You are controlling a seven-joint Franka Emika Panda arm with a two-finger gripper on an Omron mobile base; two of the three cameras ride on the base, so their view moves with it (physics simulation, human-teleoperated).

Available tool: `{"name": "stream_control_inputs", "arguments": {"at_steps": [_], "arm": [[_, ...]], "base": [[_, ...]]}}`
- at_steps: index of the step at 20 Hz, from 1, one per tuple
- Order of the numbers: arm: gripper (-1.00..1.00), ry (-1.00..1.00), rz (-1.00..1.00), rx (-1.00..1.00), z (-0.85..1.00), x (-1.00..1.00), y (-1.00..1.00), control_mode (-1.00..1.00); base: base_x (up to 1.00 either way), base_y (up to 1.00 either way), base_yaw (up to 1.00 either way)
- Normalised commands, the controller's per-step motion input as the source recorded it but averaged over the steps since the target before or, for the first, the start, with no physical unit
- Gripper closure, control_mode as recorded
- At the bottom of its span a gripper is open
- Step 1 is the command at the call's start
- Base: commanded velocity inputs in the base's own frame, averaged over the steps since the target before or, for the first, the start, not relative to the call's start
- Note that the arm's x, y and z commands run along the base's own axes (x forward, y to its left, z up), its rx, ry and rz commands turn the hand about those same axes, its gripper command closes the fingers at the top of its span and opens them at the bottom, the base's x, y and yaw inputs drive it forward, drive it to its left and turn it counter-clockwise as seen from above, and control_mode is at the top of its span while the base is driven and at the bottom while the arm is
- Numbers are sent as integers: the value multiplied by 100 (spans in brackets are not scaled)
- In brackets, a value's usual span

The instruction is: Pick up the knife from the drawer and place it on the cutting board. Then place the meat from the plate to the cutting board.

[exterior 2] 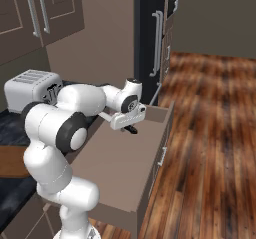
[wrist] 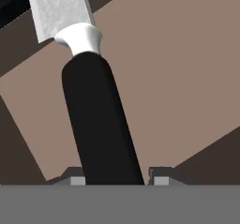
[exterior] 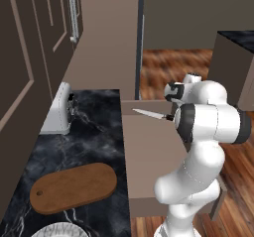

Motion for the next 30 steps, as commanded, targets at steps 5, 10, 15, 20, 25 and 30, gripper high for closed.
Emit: {"name": "stream_control_inputs", "arguments": {"at_steps": [5, 10, 15, 20, 25, 30], "arm": [[100, 0, 1, 0, 100, -96, 37, -100], [100, -11, 6, 0, 68, -98, 88, -100], [100, -9, 12, -2, 52, -73, 100, -100], [100, -2, 18, -8, 22, -74, 100, -100], [100, 0, 18, -16, 23, -42, 100, -100], [100, 0, 21, -20, 1, -6, 96, -100]], "base": [[0, 0, 0], [0, 0, 0], [0, 0, 0], [0, 0, 0], [0, 0, 0], [0, 0, 0]]}}
